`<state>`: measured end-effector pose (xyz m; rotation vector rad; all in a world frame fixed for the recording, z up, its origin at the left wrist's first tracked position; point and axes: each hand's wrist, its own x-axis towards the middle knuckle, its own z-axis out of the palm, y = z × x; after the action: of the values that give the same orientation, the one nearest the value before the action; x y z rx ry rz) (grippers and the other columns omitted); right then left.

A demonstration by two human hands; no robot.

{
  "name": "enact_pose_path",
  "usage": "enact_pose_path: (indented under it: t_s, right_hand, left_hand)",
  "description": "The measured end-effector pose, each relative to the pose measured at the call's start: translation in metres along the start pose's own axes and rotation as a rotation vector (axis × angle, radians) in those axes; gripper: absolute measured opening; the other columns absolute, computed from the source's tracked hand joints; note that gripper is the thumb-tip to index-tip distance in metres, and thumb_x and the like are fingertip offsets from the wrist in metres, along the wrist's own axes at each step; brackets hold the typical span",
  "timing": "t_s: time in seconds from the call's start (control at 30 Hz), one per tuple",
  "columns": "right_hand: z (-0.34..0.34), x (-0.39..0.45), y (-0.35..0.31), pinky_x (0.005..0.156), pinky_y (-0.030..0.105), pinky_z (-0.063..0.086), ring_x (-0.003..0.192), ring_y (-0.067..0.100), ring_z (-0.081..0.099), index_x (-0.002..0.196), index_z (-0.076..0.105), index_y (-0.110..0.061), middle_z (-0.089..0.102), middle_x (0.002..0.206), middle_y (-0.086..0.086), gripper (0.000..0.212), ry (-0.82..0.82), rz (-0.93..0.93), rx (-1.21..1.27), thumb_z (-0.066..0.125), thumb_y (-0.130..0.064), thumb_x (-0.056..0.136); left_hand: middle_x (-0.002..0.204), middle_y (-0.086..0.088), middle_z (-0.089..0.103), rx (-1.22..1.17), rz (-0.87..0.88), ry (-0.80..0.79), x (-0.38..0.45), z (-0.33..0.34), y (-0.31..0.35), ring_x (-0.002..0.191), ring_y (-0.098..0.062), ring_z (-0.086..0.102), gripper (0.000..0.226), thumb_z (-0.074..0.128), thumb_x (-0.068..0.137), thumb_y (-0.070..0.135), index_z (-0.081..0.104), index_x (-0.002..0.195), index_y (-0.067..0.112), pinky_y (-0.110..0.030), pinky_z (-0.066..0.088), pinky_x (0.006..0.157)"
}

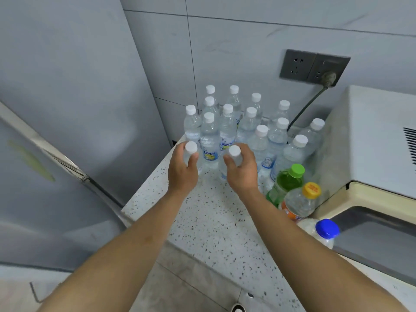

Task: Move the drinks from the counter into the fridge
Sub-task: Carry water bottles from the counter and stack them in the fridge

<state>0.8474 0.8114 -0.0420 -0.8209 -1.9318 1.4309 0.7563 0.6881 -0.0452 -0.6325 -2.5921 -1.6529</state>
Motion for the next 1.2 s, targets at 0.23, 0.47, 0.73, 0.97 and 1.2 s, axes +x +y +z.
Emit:
enact_pose_path:
  t_s: [0.23, 0.47, 0.73, 0.97, 1.2]
  right_hand:
    - [-0.035, -0.052, 0.0, 0.091, 0.022, 0.043, 0.106, 0.006, 0.056, 0.106, 0.062, -0.029, 0.063, 0.112, -0.007, 0.022, -0.072, 0.004, 0.028, 0.069, -0.017, 0.09]
    - [-0.041, -0.068, 0.011, 0.099, 0.041, 0.049, 0.114, 0.013, 0.056, 0.124, 0.057, -0.028, 0.06, 0.122, -0.007, 0.04, -0.107, 0.021, -0.101, 0.072, -0.035, 0.087]
    - [-0.021, -0.054, 0.025, 0.081, 0.026, 0.046, 0.111, 0.016, 0.055, 0.124, 0.037, -0.048, 0.056, 0.12, -0.013, 0.083, -0.232, 0.254, -0.079, 0.091, -0.045, 0.06]
    - [-0.018, -0.094, 0.045, 0.069, 0.011, 0.04, 0.093, -0.007, 0.056, 0.11, 0.032, -0.056, 0.053, 0.099, -0.032, 0.067, 0.011, 0.171, -0.151, 0.083, -0.048, 0.067]
    - [-0.03, -0.137, 0.051, 0.063, 0.002, 0.039, 0.094, -0.028, 0.046, 0.111, 0.031, -0.055, 0.053, 0.098, -0.036, 0.07, 0.048, 0.113, -0.191, 0.079, -0.059, 0.06]
  left_hand:
    - [0.102, 0.028, 0.06, -0.114, -0.084, -0.057, -0.051, -0.034, 0.004, 0.1, 0.012, 0.054, 0.022, 0.05, 0.094, 0.04, 0.054, 0.115, 0.035, -0.021, 0.043, 0.079]
    - [0.11, 0.036, 0.056, -0.086, 0.0, -0.169, -0.097, -0.036, -0.006, 0.104, 0.017, 0.052, 0.033, 0.041, 0.091, 0.059, 0.045, 0.119, 0.041, -0.01, 0.04, 0.08]
    - [0.112, 0.041, 0.046, -0.053, -0.188, -0.337, -0.109, -0.03, -0.034, 0.102, 0.016, 0.049, 0.078, 0.077, 0.059, 0.063, 0.028, 0.12, 0.06, -0.009, 0.037, 0.071]
    - [0.104, 0.031, 0.058, -0.076, -0.266, -0.31, -0.115, -0.023, -0.069, 0.098, 0.01, 0.057, 0.072, 0.082, 0.053, 0.062, 0.04, 0.111, 0.054, -0.009, 0.042, 0.069]
    - [0.101, 0.029, 0.064, -0.145, -0.247, -0.298, -0.131, -0.026, -0.074, 0.093, 0.011, 0.061, 0.062, 0.085, 0.06, 0.051, 0.052, 0.112, 0.047, -0.013, 0.05, 0.072]
